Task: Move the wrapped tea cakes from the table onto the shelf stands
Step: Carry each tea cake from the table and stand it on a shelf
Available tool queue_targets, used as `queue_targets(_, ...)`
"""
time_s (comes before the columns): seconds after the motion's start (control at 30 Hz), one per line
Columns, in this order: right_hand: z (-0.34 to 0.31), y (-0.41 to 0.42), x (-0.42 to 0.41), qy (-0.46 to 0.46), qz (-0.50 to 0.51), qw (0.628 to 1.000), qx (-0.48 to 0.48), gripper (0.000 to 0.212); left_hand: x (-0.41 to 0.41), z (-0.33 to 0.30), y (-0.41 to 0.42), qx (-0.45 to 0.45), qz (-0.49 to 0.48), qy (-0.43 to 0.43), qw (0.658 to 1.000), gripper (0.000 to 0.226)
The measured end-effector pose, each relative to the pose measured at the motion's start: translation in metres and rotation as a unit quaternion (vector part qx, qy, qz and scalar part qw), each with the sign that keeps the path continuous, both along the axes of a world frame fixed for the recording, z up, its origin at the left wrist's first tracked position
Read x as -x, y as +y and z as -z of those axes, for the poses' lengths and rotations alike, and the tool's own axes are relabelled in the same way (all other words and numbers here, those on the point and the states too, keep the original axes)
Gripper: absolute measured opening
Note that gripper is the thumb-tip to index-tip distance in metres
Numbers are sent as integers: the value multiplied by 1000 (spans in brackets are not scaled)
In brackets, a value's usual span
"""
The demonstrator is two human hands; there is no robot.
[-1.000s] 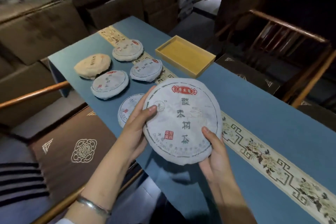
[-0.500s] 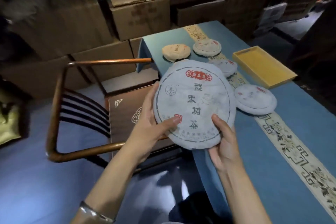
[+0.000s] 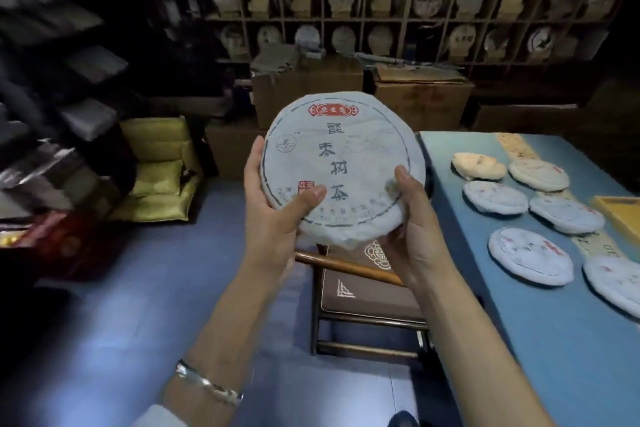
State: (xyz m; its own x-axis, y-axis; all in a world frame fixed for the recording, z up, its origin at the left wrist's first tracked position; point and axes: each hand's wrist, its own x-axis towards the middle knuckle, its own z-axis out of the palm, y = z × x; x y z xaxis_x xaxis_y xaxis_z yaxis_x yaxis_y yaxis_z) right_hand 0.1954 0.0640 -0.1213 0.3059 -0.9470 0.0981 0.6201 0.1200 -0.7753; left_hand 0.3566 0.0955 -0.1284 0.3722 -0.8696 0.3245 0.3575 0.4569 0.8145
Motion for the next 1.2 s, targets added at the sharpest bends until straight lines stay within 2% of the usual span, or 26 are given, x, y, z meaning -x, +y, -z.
queue_targets(0.1,-7,2,-40,137,23,990,-31,62,-47,-10,18,24,-88,19,996,97)
queue_targets(0.17,-5,10,-69,196,30,979,-50,55,-78,-15,28,43,-169,-17,985,96)
queue_targets(0.23,-4,20,-104,181,-15,982,-45,58,-107,-18,36,56,-239,-59,968,96)
queue_targets(0.33,-9,29,-161,107,-91,990,-30,67,-140,-16,43,48,-286,-87,953,97)
queue_targets(0.47,-20,20,-222,61,-119,991,-24,57,-183,-15,45,27,-322,-96,941,101)
queue_targets(0.63,-21,-15,-294,45,-128,991,8,59,-248,-18,23,13,-297,-88,951,104)
queue_targets(0.8,-22,-83,-364,-5,-114,993,11,64,-319,-30,-31,-8,-244,-149,958,103)
queue_targets(0.9,-28,-135,-398,-22,-101,994,19,68,-373,-52,-65,-46,-218,-144,964,94)
queue_targets(1.03,-31,-193,-433,-26,-121,991,42,67,-444,-99,-110,-65,-291,-214,930,75)
queue_targets(1.2,-28,-240,-469,-28,-151,987,46,75,-493,-141,-185,-42,-203,-255,945,64)
